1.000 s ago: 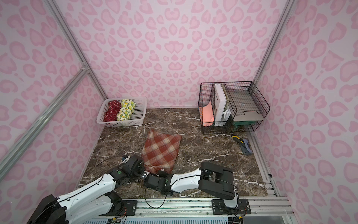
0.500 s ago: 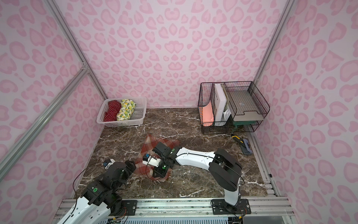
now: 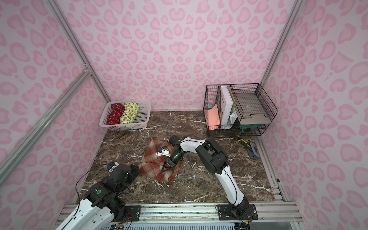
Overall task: Roll up the skirts
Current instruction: Roll the skirt at the center of the board.
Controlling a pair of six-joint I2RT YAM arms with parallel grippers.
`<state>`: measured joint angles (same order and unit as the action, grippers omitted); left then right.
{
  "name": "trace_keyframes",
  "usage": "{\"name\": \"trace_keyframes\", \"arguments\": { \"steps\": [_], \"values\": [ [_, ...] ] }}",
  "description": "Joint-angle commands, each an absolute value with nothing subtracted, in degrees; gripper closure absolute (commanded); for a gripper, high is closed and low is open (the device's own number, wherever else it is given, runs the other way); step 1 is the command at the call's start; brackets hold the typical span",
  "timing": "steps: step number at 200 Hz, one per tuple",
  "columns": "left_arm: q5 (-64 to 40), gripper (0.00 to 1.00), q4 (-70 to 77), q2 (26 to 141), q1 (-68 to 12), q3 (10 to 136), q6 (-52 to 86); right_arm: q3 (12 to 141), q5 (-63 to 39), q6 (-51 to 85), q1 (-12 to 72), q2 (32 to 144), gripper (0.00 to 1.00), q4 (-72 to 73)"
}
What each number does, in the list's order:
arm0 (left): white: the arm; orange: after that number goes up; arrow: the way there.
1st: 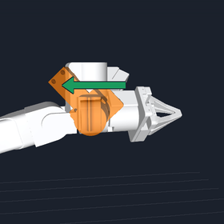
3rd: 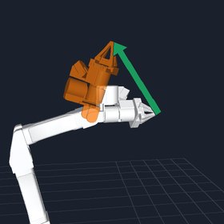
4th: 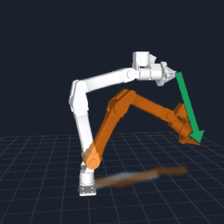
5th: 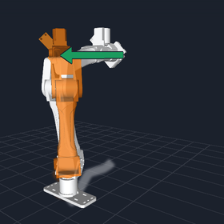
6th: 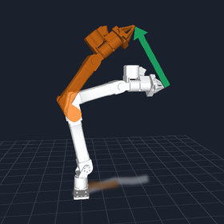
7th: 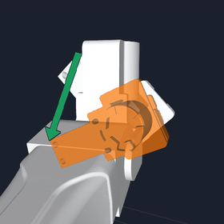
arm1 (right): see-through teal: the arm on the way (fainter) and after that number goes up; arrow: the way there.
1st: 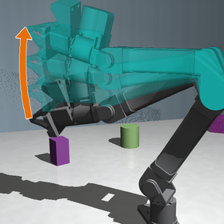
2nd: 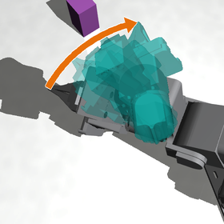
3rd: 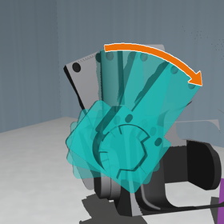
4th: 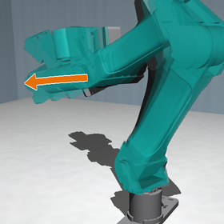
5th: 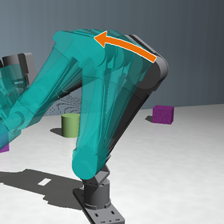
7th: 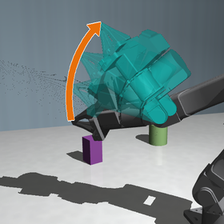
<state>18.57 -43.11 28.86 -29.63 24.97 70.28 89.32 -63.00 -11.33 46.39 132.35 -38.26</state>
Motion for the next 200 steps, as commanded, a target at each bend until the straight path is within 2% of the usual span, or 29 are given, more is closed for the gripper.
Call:
{"name": "trace_keyframes", "arguments": {
  "steps": [1,43,96,164,200],
  "values": [
    [18.22,0.02,-41.75,31.35,-29.66,27.25,67.54,86.75,-52.34,-13.72,46.51,134.42,1.0,-40.14],
    [11.67,0.02,-35.03,34.85,-29.87,21.46,71.24,86.34,-47.74,-12.95,46.58,138.0,1.0,-39.31],
    [15.75,0.01,-27.77,26.99,-30.32,13.02,78.89,87.74,-49.58,-13.79,46.24,140.2,1.0,-39.14],
    [16.57,0.01,-12.18,36.91,-30.67,10.74,78.79,88.01,-50.01,-14.92,46.28,141.43,1.0,-39.68],
    [13.94,0.01,-5.06,48.13,-31.26,10.47,79.57,88.35,-49.72,-15.0,45.75,141.53,1.0,-39.86]
  ]
}}
